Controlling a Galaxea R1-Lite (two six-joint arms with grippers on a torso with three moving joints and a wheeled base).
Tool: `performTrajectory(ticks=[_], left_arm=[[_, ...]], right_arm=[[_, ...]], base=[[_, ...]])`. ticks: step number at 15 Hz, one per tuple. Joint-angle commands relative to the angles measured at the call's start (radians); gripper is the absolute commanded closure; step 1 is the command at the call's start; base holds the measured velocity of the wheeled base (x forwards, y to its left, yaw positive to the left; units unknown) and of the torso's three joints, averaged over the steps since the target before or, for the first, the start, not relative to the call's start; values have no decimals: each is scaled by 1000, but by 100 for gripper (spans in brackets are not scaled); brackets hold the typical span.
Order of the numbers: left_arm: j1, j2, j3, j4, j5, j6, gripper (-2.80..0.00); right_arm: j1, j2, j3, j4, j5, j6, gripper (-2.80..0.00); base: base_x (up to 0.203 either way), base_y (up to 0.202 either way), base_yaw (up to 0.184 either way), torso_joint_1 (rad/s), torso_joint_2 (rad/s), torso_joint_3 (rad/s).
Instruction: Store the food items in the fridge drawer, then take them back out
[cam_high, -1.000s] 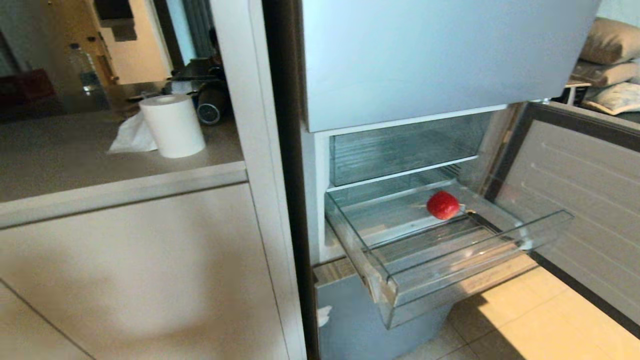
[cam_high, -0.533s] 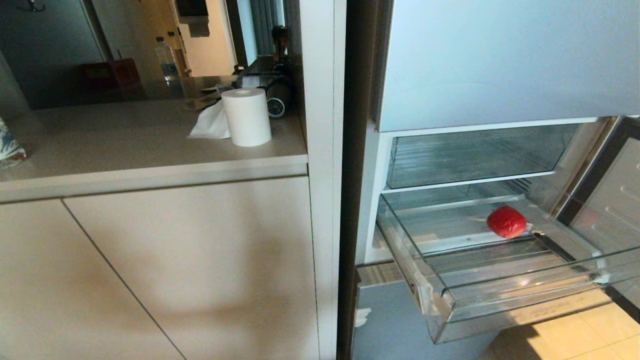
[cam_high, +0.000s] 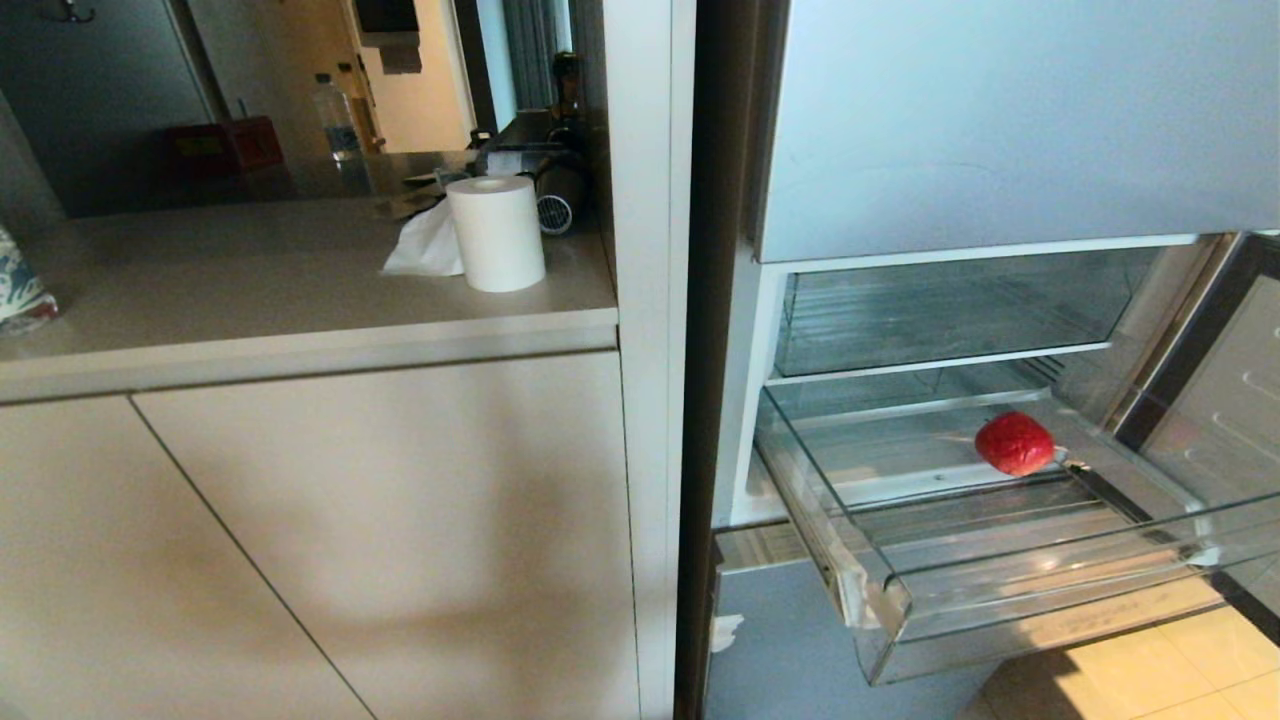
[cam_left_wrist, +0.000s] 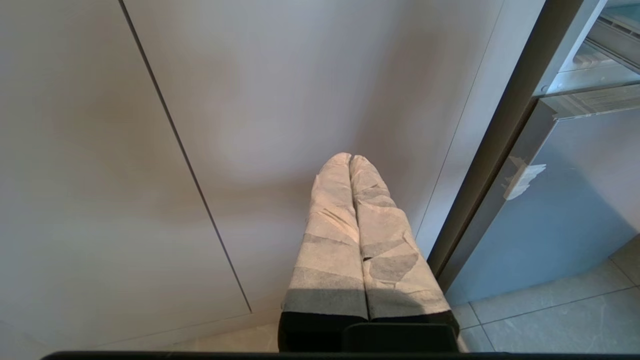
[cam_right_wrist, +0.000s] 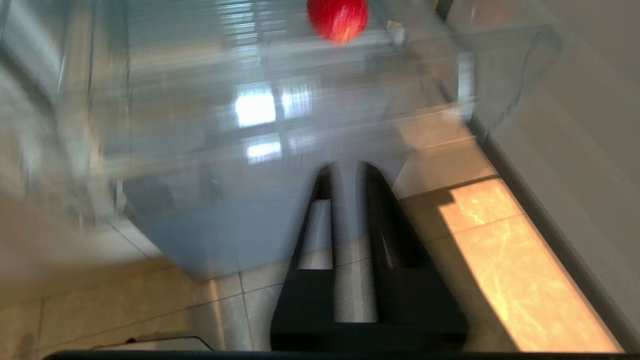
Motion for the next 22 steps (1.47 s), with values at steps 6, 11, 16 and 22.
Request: performTrajectory(ticks=[6, 11, 16, 22], left_arm=[[0, 0, 0, 0, 1, 0, 0], [0, 0, 0, 1, 1, 0, 0], [0, 0, 0, 2, 1, 1, 0], [0, 0, 0, 2, 1, 0, 0]], right_arm=[[-21, 778, -510, -11, -22, 40, -280], [-29, 1061, -660, -15, -20, 110, -280], [-66, 1222, -765, -15, -21, 125, -280], [-95, 1332, -844, -15, -21, 128, -280]], base=[[0, 0, 0, 0, 0, 0], [0, 0, 0, 0, 0, 0], [0, 0, 0, 0, 0, 0], [0, 0, 0, 0, 0, 0]])
